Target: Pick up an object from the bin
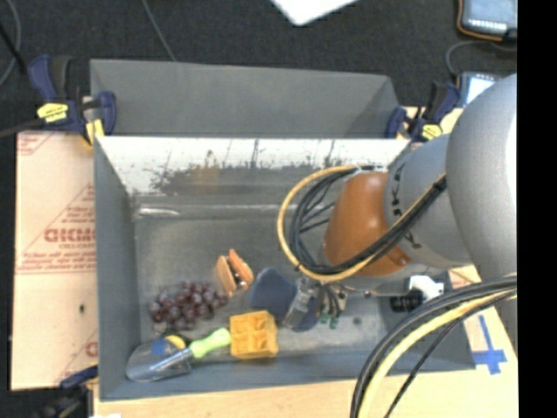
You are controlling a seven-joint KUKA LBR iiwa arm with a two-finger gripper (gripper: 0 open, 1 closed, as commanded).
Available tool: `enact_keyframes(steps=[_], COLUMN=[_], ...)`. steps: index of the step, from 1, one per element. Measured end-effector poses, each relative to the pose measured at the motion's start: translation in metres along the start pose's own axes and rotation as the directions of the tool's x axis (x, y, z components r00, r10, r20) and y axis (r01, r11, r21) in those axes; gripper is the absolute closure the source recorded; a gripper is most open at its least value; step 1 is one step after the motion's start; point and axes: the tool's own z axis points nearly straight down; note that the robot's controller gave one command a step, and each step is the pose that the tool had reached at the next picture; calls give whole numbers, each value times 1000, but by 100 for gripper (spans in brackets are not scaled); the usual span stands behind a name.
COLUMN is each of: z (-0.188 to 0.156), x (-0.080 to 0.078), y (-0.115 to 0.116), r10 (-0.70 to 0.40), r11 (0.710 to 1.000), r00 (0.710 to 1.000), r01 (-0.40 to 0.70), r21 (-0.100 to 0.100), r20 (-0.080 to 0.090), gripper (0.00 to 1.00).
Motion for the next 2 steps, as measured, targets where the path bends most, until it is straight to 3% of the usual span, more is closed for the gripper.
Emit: enact_keyframes(steps=[2], z=[-25], x=[-2], y=[0], r10=[0], r11=[1000], r00=[1000], r01=[0], r21=[-3], r20=[5], gripper=[100])
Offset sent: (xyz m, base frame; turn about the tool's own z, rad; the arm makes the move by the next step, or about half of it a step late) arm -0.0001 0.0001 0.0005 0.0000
